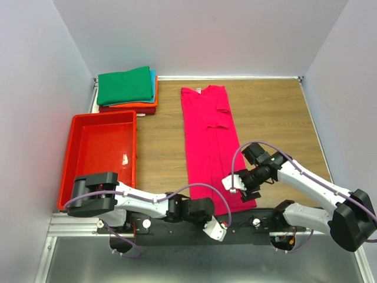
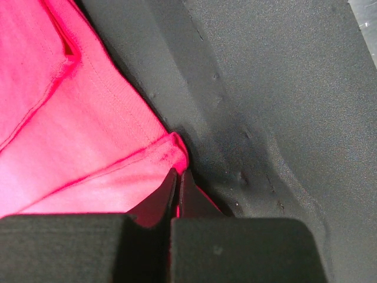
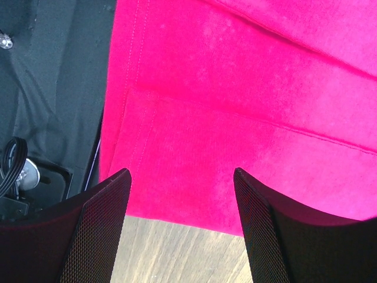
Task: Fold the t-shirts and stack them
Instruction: Fold the tshirt
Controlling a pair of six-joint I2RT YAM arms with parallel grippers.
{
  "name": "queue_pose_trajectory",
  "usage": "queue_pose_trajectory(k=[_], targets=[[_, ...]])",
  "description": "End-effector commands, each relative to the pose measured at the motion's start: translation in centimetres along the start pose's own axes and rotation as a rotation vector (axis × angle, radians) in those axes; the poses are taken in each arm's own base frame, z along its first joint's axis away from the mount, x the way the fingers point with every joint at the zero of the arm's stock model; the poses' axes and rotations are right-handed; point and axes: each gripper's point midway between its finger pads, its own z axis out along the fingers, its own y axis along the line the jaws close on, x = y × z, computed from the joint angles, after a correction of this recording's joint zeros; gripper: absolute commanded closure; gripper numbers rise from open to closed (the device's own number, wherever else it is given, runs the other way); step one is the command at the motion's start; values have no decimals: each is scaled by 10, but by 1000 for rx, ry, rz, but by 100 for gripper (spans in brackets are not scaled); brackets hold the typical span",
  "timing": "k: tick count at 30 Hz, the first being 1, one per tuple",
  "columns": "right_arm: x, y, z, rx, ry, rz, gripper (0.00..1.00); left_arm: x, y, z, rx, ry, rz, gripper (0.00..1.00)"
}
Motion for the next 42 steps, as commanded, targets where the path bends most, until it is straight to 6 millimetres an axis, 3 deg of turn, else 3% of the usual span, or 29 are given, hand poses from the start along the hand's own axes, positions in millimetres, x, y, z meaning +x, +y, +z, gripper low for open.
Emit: queue_pose_trajectory(k=[1,11,23,29,34,42], targets=[[2,8,0,-28,11,-11,23,41,3,-5,-26,150,-20,100],[2,20,13,-154,-26,-26,21,7,23,-38,-89,-47,-40,100],[-14,27,32,-178,-28,17,25,7,27,-31,-42,-68,-72,100],[-12,21,30,-134,6,40,27,5,49,-46,-110,-124,-123,100],[-13,17,27,-97,12,68,28,6,54,-52,-135,-143,-130,100],[-13,26,29,-97,-10,99,28,5,59,-58,-148,-166,-136,100]])
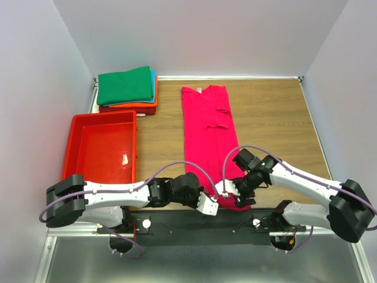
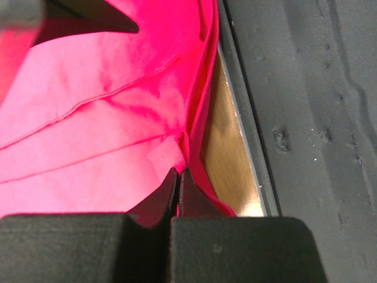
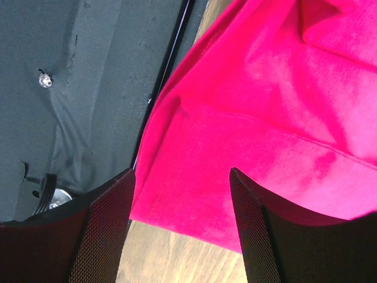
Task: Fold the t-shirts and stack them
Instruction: Fold the tshirt
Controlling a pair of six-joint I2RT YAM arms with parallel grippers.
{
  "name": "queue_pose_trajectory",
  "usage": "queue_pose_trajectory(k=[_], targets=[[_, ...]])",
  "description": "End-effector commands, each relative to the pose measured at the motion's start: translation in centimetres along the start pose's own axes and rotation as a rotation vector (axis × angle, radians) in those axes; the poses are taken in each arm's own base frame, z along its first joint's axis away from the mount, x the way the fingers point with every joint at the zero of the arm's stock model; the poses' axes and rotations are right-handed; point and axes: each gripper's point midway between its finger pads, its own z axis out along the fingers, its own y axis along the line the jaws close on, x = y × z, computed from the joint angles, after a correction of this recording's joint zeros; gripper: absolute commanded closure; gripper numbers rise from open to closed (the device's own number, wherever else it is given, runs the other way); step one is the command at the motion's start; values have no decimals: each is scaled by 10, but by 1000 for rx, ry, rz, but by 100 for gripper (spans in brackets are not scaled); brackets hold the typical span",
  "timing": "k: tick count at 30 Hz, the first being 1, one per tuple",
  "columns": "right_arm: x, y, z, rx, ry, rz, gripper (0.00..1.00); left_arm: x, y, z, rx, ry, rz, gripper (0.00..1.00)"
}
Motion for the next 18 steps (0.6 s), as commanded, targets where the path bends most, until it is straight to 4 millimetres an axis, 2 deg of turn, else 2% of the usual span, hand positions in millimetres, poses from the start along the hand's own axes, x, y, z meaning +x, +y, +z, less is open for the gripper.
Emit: queue_pose_trajectory(k=[1,7,14,18], targets=[[0,4,3,11,-14,12,28,-6,0,-6,4,-46,0,100],[-2,5,7,4,-40,-16,28,-7,1,-15,-20,-66,2,100],[8,-2,15,37,9,-6,30,-2,-1,-8,10,-41,-1,100],[18,-2,19,52,63,-6,31,-1,5,-7,9,-40,-12,100]])
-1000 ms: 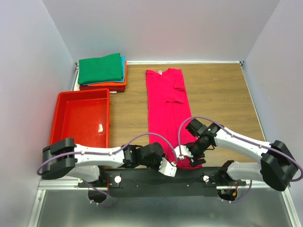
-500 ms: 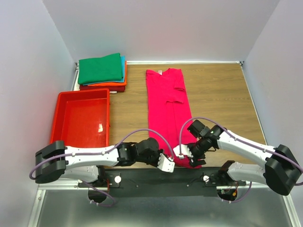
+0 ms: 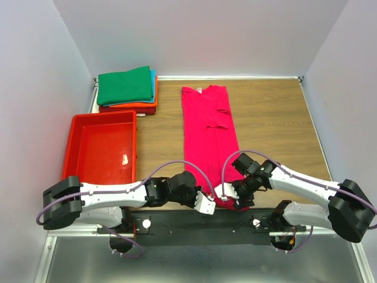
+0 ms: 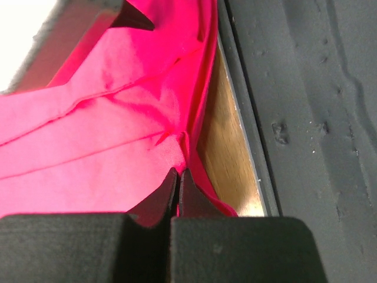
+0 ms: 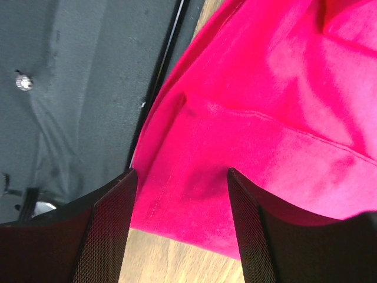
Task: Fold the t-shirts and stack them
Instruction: Fold the tshirt
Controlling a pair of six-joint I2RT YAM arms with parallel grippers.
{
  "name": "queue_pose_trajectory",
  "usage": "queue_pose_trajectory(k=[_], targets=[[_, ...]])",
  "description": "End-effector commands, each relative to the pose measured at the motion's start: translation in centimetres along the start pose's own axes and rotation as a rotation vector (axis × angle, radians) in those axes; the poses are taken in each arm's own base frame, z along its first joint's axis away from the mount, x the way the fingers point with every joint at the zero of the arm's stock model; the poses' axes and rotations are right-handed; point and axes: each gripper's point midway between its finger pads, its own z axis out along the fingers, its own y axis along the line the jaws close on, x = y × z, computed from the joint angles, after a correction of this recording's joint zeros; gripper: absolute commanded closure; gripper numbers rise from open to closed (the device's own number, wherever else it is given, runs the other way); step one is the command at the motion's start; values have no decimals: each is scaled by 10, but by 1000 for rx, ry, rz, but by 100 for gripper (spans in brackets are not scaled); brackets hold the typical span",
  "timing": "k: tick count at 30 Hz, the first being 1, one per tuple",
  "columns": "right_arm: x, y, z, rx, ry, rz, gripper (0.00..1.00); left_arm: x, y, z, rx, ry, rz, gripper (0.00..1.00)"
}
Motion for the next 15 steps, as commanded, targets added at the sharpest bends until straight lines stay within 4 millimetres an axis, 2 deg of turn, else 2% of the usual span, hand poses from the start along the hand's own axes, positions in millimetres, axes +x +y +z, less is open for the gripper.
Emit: queue_pose_trajectory(k=[1,5,10,15], targets=[[11,-2,7,20,55,1,31,-3,5,1,15,-15,-5,100],[11,-1,9,16,62,-1,32,-2,8,0,9,-17,-14,100],[14,2,16,3,112,-20,40,-3,12,-2,1,-23,-18,100],[18,-2,20,8,167,3,60,-4,13,-3,-6,-29,-19,100]])
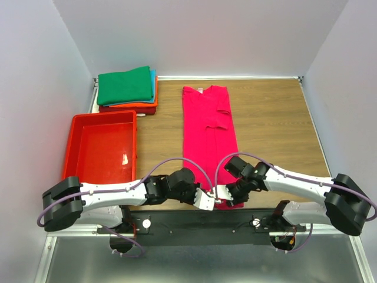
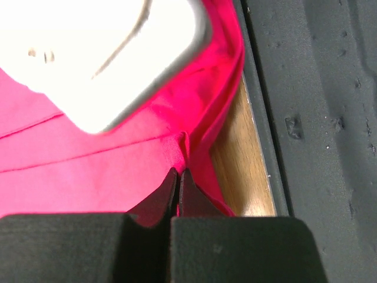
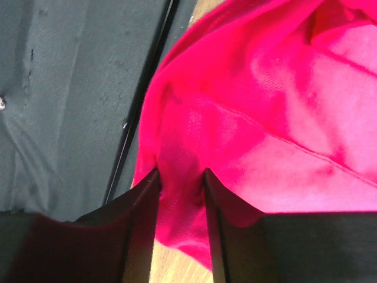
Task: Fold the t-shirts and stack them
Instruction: Fold the tshirt
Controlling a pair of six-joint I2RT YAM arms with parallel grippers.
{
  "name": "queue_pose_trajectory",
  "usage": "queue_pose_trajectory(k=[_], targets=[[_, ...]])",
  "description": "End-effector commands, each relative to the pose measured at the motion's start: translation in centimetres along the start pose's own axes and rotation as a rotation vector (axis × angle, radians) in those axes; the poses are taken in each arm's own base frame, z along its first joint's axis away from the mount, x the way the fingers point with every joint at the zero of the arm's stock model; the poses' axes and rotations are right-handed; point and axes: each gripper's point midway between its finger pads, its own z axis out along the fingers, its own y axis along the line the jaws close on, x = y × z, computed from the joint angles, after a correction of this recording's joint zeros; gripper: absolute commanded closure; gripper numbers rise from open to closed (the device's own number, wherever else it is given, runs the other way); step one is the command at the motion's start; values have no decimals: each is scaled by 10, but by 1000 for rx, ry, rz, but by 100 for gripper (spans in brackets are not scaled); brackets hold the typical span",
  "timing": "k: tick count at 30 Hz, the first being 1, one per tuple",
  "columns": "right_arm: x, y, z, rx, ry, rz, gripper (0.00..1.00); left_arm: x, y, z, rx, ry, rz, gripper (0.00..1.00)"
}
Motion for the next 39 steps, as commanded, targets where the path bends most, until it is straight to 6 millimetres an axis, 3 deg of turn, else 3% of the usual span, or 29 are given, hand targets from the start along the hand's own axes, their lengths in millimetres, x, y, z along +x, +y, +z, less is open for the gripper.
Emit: queue_pose_trajectory(k=[1,6,9,10,12,13,20,25,30,31,33,38,39], targets=[[23,8,9,-14,107,63,62,-13,5,-3,0,-42,11,100],[21,2,4,26,106,75,74,-14,5,-3,-4,-48,14,100],[10,-6,-6,74,78,89,80,-13,9,-3,-17,-47,13,100],[5,-10,-10,96,61,93,88,-14,11,-3,-24,-50,12,100],[-2,-12,-15,114,36,110,91,-14,15,-3,-36,-53,4,100],[-5,-14,-18,126,28,111,99,-15,18,-3,-42,-54,-1,100],[-9,-43,-43,229,-8,189,99,-10,50,-10,-132,-31,-35,100],[5,-87,-76,324,-48,284,99,-9,86,-19,-217,-29,-35,100],[29,-135,-100,381,-41,364,99,10,125,-22,-283,22,-26,100],[30,-150,-103,377,-51,379,99,9,148,-29,-332,3,-33,100],[36,-176,-111,391,-72,415,99,17,174,-32,-373,15,-38,100],[45,-213,-121,415,-91,459,99,32,220,-35,-438,33,-39,100],[50,-226,-121,416,-94,481,99,45,227,-33,-443,52,-58,100]])
